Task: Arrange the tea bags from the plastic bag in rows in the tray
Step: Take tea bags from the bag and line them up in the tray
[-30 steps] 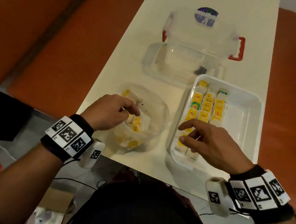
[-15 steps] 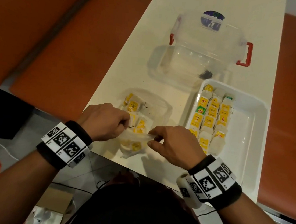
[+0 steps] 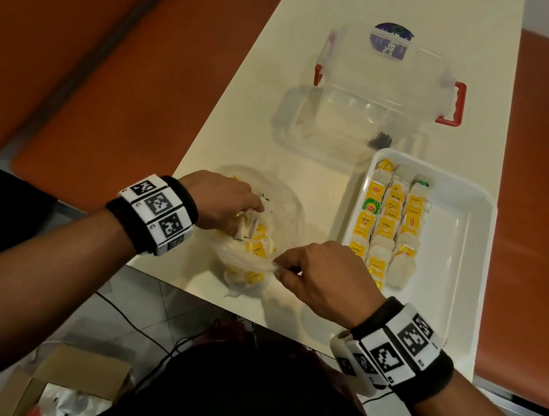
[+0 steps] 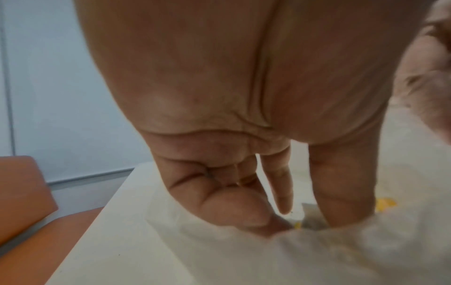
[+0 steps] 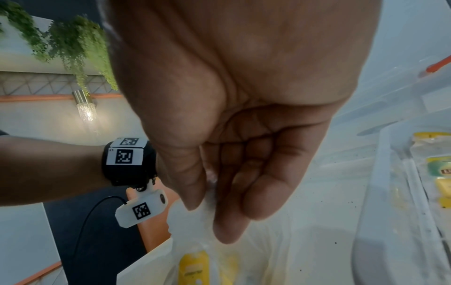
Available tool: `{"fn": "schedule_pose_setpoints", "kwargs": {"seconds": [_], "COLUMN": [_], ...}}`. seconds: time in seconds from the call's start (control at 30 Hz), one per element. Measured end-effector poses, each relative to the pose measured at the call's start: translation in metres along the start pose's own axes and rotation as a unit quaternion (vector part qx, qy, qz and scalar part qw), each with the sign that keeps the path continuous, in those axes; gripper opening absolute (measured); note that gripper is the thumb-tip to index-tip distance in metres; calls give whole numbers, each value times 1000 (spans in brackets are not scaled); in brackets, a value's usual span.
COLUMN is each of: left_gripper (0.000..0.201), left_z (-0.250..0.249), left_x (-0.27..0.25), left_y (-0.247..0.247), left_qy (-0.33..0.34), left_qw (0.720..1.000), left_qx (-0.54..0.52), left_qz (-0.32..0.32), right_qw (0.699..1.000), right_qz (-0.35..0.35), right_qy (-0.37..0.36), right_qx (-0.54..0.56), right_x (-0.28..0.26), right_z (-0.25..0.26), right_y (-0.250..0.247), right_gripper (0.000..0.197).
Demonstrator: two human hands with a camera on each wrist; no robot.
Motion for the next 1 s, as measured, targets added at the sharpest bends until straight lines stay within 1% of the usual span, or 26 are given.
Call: {"fn": "schedule_pose_setpoints", "kwargs": {"seconds": [0.1,0.17,0.37,0.43,0.5,0.57,0.63,0.7,0.77,0.83,0.93,1.0], "left_gripper": [57,51,33,36,48,59,62,52,36,26,15,16], "left_z": [-6,-6,-5,-4,-3,-3,-4,-6,-10,-11,-11,-10], "left_x": [6,7,6,5,3,-1,-5,-5,-4,-3,-3,-3], "left_y": [-1,1,9,10,12,16,20,22,22,19,13,5], "left_qy": [11,13,31,36,46,58,65,73,81,84,86,88], "left_qw": [999,999,999,999,997,996,995,995,995,995,996,995], "left_qx": [25,31,-2,-19,-35,-24,-4,22,48,53,27,9], "left_qz": [26,38,31,30,41,63,79,68,37,17,-7,-34], "right_qw": [1000,1000,1000,1000,1000,1000,999,999,999,999,999,999], "right_qz": [-1,-6,-8,-7,-7,-6,-6,-6,-7,-7,-7,-7], "right_qy": [5,12,27,27,25,26,29,32,32,34,36,37], "right_qx": [-11,-15,-5,-9,-14,-15,-12,-13,-18,-18,-18,-18], "right_x": [0,-1,-3,-3,-3,-3,-2,-1,-1,0,-1,-1], "right_z": [-2,-5,-11,-11,-9,-9,-8,-8,-8,-9,-10,-11], "right_y": [0,-1,2,2,2,1,0,0,0,-1,-4,-5], "right_gripper": [33,34,34,34,33,33,34,34,35,35,36,36]}}
Point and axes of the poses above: each hand's wrist, its own x-axis towards the middle knuckle, its own y-axis out of the palm, z = x × y, the point moved 10 cm from there along x, towards the middle knuckle, and after that the axes turned 1 degree about y, right-handed, at the moved point
